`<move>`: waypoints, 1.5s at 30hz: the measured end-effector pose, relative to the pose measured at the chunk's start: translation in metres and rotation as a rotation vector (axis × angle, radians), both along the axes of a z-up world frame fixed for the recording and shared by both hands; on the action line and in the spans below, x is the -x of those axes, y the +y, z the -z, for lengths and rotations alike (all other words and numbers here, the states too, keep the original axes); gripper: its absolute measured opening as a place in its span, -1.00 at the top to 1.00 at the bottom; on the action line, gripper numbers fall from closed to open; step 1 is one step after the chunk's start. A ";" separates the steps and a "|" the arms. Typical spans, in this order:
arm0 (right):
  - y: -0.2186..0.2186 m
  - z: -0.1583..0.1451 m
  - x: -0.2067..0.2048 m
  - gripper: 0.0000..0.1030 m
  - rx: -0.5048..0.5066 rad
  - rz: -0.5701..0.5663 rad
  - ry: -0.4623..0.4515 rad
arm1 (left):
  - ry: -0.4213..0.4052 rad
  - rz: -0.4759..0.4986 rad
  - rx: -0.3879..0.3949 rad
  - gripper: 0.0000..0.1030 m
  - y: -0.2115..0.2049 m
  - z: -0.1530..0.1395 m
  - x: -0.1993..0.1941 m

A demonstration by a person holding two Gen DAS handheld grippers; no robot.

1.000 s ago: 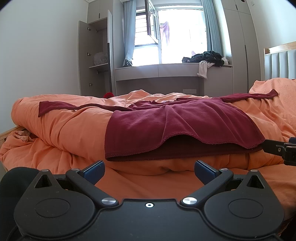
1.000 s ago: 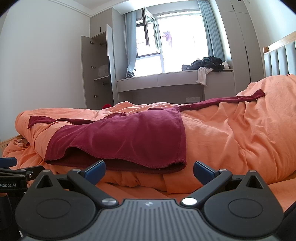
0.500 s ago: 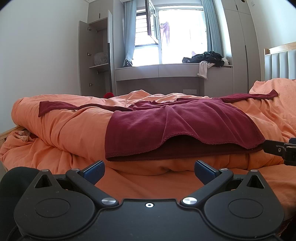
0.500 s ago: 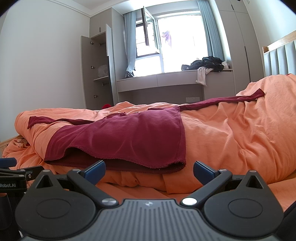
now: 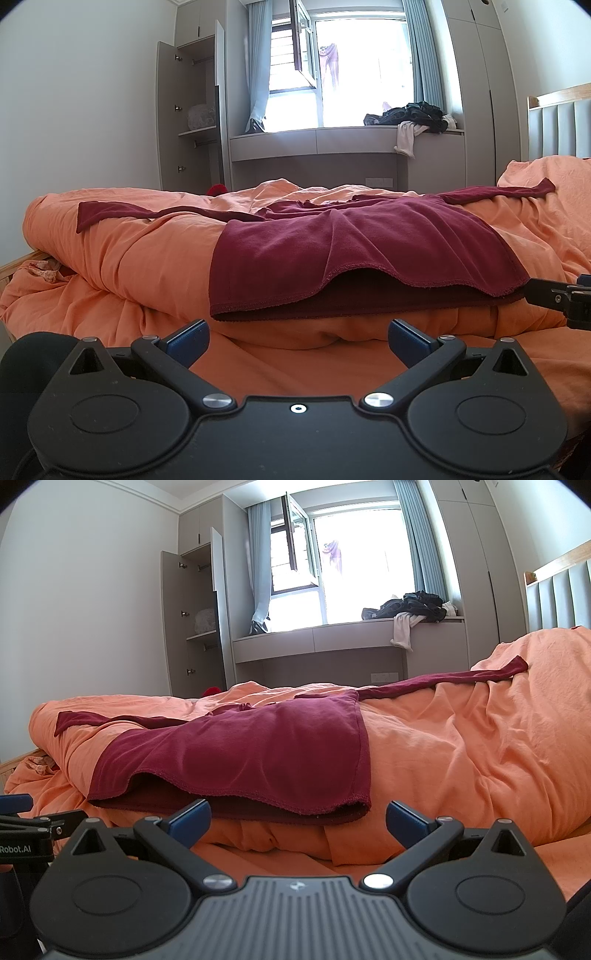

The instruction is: Fold small clothes

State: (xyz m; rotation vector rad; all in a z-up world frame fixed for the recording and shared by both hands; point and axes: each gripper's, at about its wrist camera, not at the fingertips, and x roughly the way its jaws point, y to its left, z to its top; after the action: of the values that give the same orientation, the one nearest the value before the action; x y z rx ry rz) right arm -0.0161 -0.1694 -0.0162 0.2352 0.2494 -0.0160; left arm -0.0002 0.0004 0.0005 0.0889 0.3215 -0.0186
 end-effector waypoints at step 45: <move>-0.014 -0.049 -0.066 -1.00 -0.024 0.048 0.147 | 0.015 -0.008 0.016 -0.99 -0.022 -0.062 -0.099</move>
State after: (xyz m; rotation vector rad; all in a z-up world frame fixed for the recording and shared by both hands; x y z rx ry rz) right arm 0.0503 -0.1835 0.0325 0.2640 0.3902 -0.0777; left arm 0.0984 -0.0213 0.0627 0.0719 0.3371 -0.0139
